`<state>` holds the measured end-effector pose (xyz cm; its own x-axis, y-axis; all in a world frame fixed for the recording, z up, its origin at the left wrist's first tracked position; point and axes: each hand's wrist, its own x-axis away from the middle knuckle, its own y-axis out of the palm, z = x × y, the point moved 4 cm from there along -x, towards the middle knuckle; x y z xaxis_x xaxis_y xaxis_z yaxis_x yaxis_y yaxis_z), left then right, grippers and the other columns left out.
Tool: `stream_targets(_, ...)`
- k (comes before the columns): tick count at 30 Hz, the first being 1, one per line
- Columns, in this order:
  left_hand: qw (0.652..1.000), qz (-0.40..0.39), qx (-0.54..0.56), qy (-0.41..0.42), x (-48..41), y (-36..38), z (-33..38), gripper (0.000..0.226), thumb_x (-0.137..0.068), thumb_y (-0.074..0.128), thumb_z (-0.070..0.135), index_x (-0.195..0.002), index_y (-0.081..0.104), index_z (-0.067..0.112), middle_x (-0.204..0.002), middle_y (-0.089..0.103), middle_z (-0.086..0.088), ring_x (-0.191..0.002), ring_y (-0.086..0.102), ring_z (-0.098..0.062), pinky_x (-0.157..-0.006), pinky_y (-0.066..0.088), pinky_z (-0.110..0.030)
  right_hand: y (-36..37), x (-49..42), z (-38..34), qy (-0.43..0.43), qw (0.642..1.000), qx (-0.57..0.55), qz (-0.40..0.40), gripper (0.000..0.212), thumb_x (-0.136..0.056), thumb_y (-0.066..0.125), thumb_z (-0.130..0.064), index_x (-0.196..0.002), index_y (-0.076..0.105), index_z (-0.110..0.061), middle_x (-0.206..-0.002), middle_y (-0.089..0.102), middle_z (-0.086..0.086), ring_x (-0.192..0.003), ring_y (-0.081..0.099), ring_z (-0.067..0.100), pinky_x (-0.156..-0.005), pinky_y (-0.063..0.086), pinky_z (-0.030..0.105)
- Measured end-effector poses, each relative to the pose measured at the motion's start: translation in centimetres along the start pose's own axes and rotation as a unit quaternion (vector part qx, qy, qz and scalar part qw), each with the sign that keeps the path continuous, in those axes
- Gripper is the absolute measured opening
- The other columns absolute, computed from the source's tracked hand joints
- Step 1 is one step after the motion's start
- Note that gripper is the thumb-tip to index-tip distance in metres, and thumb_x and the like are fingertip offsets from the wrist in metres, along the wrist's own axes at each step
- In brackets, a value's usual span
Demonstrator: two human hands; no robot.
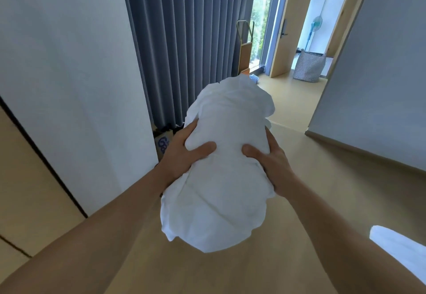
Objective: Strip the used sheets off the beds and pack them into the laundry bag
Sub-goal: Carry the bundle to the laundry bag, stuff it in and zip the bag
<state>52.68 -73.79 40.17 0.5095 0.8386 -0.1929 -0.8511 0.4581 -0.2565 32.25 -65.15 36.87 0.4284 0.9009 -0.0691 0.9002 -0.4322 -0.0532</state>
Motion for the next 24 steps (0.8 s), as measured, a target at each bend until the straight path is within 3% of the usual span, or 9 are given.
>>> stream_targets(6, 1.000, -0.013, 0.003, -0.011, -11.1, 2.1, -3.2, 0.054, -0.086, 0.075, 0.030, -0.116, 0.043, 0.063, -0.107, 0.060, 0.042, -0.097, 0.057, 0.022, -0.075, 0.045, -0.002, -2.5, -10.1, 1.7, 0.015, 1.000, 0.005, 0.008, 0.102, -0.045, 0.085, -0.071, -0.138, 0.042, -0.061, -0.133, 0.060, -0.016, -0.119, 0.061, 0.017, -0.100, 0.052, 0.049)
stream_targets(9, 1.000, -0.019, 0.011, -0.020, -17.3, 2.9, -5.3, 0.058, -0.075, 0.080, 0.051, -0.117, 0.043, 0.066, -0.116, 0.059, 0.039, -0.107, 0.057, 0.013, -0.084, 0.045, -0.010, -3.4, -15.9, 2.3, 0.010, 1.000, 0.014, 0.012, 0.098, -0.048, 0.083, -0.067, -0.138, 0.044, -0.059, -0.131, 0.061, -0.016, -0.118, 0.061, 0.015, -0.099, 0.053, 0.047)
stream_targets(11, 1.000, -0.020, 0.016, -0.018, -21.7, 3.4, -6.3, 0.060, -0.067, 0.079, 0.060, -0.115, 0.043, 0.067, -0.112, 0.060, 0.041, -0.104, 0.058, 0.014, -0.082, 0.046, -0.010, -3.9, -19.9, 2.7, 0.010, 1.000, 0.020, 0.021, 0.097, -0.048, 0.082, -0.066, -0.137, 0.045, -0.058, -0.130, 0.062, -0.016, -0.116, 0.062, 0.015, -0.099, 0.053, 0.047)
stream_targets(13, 0.999, -0.033, 0.026, -0.011, -26.3, 3.9, -7.0, 0.057, -0.074, 0.079, 0.055, -0.118, 0.043, 0.061, -0.107, 0.058, 0.042, -0.097, 0.058, 0.015, -0.078, 0.044, -0.007, -4.7, -24.1, 2.8, 0.010, 0.999, 0.024, 0.033, 0.094, -0.048, 0.082, -0.066, -0.135, 0.046, -0.060, -0.129, 0.061, -0.016, -0.117, 0.062, 0.016, -0.100, 0.053, 0.048)
stream_targets(17, 0.998, -0.059, 0.008, -0.004, -35.5, 5.2, -7.7, 0.083, -0.066, 0.074, 0.071, -0.138, 0.035, 0.058, -0.135, 0.053, 0.022, -0.118, 0.054, -0.006, -0.101, 0.046, -0.035, -6.5, -31.9, 2.2, 0.006, 0.998, 0.035, 0.056, 0.074, -0.050, 0.078, -0.067, -0.116, 0.046, -0.076, -0.122, 0.063, -0.025, -0.115, 0.062, 0.012, -0.100, 0.052, 0.047)
stream_targets(20, 0.997, -0.081, -0.003, -0.002, -42.3, 7.3, -8.6, 0.085, -0.055, 0.069, 0.082, -0.131, 0.036, 0.066, -0.143, 0.050, 0.018, -0.126, 0.053, -0.014, -0.107, 0.046, -0.048, -9.0, -36.9, 2.8, 0.000, 0.996, 0.026, 0.083, 0.081, -0.052, 0.080, -0.065, -0.127, 0.049, -0.067, -0.120, 0.065, -0.027, -0.114, 0.063, 0.009, -0.100, 0.053, 0.046)
stream_targets(22, 0.996, -0.089, -0.016, 0.000, -46.3, 9.5, -8.9, 0.089, -0.058, 0.068, 0.081, -0.138, 0.037, 0.059, -0.145, 0.048, 0.019, -0.124, 0.052, -0.012, -0.105, 0.048, -0.042, -11.2, -40.0, 3.3, 0.009, 0.995, 0.028, 0.098, 0.088, -0.052, 0.081, -0.065, -0.133, 0.047, -0.063, -0.122, 0.065, -0.025, -0.115, 0.063, 0.011, -0.101, 0.052, 0.047)
stream_targets(24, 0.995, -0.092, -0.032, 0.009, -50.0, 11.9, -9.2, 0.086, -0.067, 0.067, 0.074, -0.144, 0.036, 0.052, -0.140, 0.045, 0.024, -0.117, 0.049, -0.006, -0.094, 0.045, -0.020, -13.6, -43.1, 3.8, 0.013, 0.993, 0.030, 0.110, 0.089, -0.050, 0.082, -0.068, -0.132, 0.047, -0.064, -0.124, 0.065, -0.024, -0.117, 0.063, 0.013, -0.101, 0.051, 0.049)
